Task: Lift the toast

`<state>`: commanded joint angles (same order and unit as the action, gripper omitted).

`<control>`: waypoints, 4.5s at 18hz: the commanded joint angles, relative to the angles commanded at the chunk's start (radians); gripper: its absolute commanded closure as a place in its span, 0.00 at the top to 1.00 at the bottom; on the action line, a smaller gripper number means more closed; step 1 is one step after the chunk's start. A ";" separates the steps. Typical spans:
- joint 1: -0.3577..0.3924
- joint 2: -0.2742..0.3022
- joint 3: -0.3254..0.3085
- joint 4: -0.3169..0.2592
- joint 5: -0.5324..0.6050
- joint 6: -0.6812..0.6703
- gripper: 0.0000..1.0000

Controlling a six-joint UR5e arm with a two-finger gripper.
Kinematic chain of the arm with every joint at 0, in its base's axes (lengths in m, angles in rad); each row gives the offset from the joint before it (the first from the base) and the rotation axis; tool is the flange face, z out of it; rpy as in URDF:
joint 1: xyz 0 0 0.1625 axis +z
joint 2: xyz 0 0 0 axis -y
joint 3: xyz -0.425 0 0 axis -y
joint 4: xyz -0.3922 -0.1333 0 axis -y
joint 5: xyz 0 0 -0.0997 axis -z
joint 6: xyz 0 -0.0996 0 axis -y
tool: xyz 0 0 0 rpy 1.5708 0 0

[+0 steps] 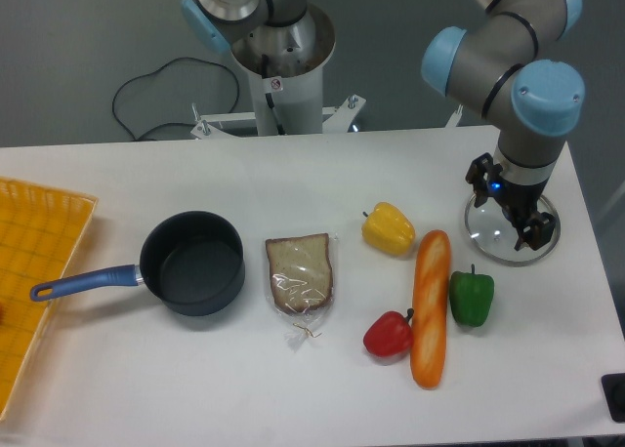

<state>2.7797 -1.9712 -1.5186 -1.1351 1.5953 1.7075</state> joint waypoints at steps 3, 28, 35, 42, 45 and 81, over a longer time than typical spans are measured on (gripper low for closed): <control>-0.023 -0.002 -0.002 0.000 0.014 -0.052 1.00; -0.216 0.069 -0.127 0.044 -0.015 -0.704 1.00; -0.284 0.035 -0.138 0.046 -0.083 -0.914 1.00; -0.328 -0.021 -0.120 0.113 -0.109 -0.982 1.00; -0.351 -0.061 -0.058 0.117 -0.109 -1.028 1.00; -0.433 -0.213 -0.014 0.184 -0.083 -1.105 0.82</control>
<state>2.3470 -2.1844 -1.5324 -0.9511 1.5125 0.6029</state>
